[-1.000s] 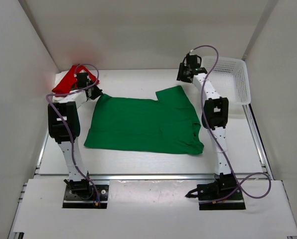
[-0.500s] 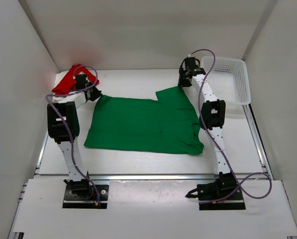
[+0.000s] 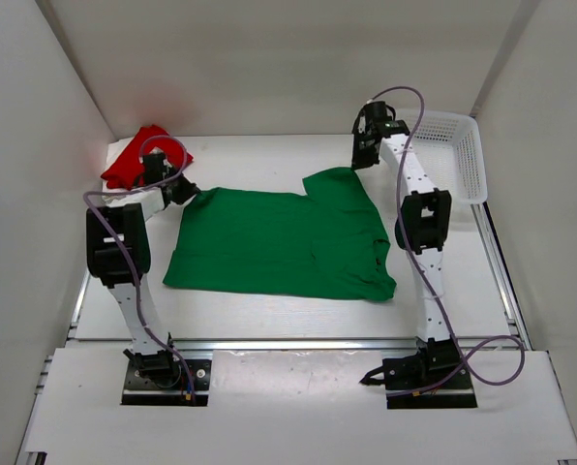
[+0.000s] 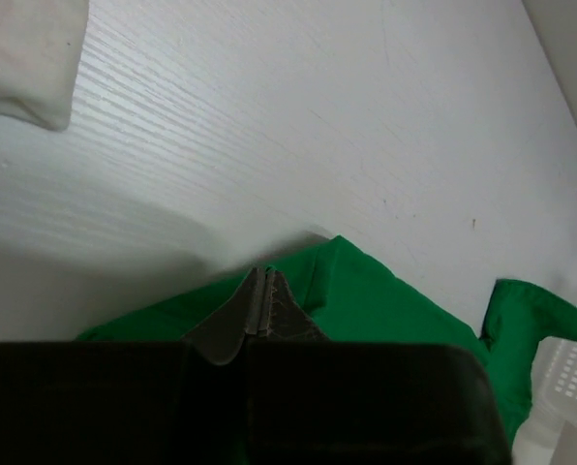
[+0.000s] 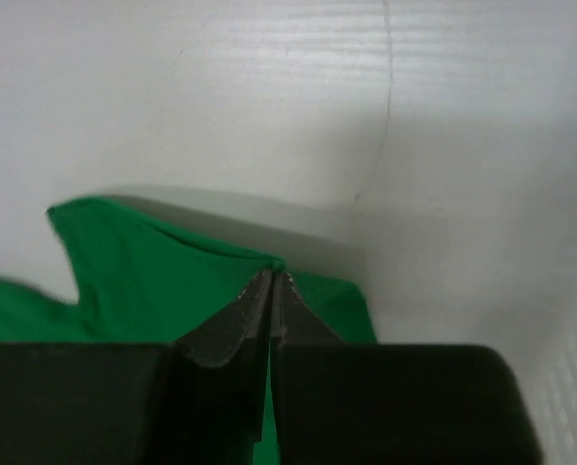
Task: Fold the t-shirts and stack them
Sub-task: Grap the side of the flattened tshirt furthest away from the robot with both arms, then fold the other side of the tshirt into a rectangle
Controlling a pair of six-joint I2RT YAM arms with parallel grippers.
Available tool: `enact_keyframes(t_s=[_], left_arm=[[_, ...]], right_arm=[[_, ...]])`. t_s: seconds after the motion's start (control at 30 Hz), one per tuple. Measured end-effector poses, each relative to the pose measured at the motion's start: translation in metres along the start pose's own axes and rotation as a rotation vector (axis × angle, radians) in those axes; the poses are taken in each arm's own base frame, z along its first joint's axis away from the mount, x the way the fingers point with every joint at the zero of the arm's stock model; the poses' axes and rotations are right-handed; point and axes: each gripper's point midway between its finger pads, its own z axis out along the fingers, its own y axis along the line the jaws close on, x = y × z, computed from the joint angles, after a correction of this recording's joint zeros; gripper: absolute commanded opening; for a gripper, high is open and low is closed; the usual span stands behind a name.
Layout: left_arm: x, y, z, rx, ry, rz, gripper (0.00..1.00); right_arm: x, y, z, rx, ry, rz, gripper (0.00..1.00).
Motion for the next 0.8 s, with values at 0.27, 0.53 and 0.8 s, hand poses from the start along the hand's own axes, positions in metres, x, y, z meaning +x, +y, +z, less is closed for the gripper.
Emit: enact_keyframes(t_s=[0.27, 0.53, 0.8], left_arm=[[-0.022, -0.003, -0.031, 0.074, -0.051, -0.048, 0.00], [-0.029, 0.023, -0.061, 0.053, -0.085, -0.078, 0.00], [-0.015, 0.052, -0.082, 0.024, -0.085, -0.086, 0.00]], right_arm=[[0.002, 0.013, -0.112, 0.004, -0.013, -0.070, 0.00], [0.099, 0.018, -0.163, 0.001, 0.071, -0.095, 0.00], [0.151, 0.005, -0.192, -0.009, 0.009, -0.046, 0.00]])
